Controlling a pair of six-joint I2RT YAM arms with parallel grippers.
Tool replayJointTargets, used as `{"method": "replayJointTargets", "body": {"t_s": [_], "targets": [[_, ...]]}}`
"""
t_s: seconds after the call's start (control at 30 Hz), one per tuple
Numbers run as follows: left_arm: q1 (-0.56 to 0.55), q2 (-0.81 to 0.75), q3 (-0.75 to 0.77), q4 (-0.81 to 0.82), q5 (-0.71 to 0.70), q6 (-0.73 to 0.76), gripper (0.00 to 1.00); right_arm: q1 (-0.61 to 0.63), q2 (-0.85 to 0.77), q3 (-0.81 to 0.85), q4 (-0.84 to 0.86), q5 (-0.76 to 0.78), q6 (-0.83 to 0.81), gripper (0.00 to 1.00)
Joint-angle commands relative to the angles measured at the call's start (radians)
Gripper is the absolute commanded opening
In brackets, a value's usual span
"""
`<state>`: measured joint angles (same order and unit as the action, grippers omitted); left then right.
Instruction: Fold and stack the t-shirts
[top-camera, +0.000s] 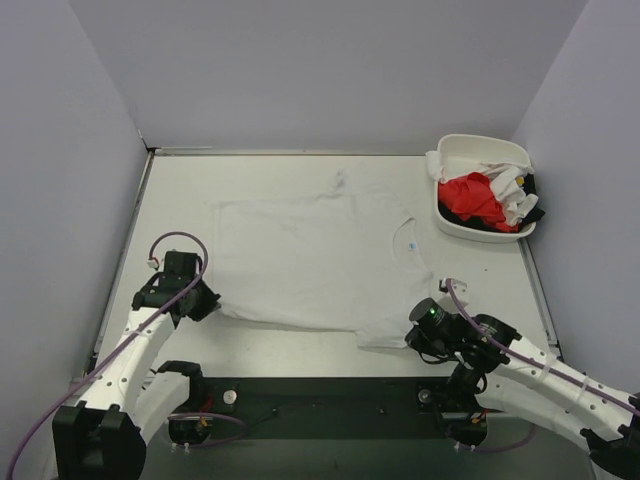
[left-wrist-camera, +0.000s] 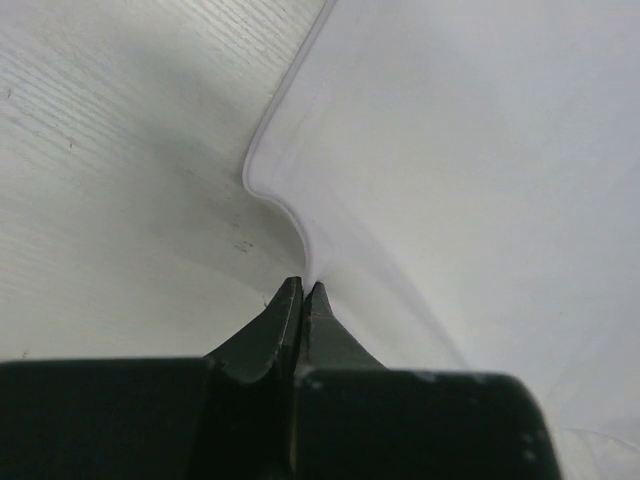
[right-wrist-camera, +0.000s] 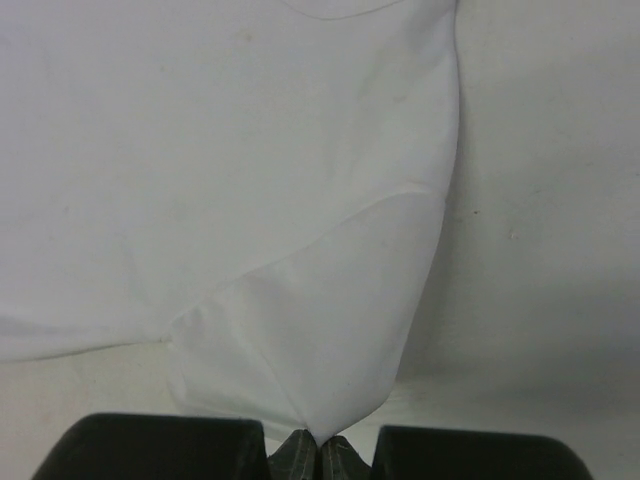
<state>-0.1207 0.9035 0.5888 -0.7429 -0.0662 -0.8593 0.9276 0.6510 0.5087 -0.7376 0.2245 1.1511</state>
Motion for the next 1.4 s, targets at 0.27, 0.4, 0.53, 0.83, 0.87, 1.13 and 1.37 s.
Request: {"method": "replayJointTargets", "body": {"t_s": [0.27,0.4,0.53,0.83,0.87,1.13,1.37], "targets": [[0.104,-0.035,0.082,-0.069,0.055,0.049,0.00,0.390,0.059,0.204,-0.298,0.383,0.263,0.00],[0.147,-0.018,0.101,-0.061,0.090,0.080,0.00,0.407,0.119,0.295,-0.295,0.521,0.223,0.00],[0.174,0.000,0.112,-0.046,0.092,0.092,0.00,0.405,0.157,0.353,-0.295,0.626,0.171,0.00],[0.200,0.064,0.137,0.011,0.097,0.117,0.00,0.350,0.110,0.341,-0.295,0.739,0.134,0.00],[0.199,0.070,0.140,0.019,0.092,0.117,0.00,0.347,0.101,0.337,-0.295,0.746,0.133,0.00],[0.200,0.112,0.187,0.034,0.072,0.132,0.00,0.343,0.041,0.312,-0.298,0.708,0.114,0.00],[0.200,0.121,0.212,0.033,0.062,0.147,0.00,0.341,0.033,0.310,-0.302,0.707,0.113,0.00]]}}
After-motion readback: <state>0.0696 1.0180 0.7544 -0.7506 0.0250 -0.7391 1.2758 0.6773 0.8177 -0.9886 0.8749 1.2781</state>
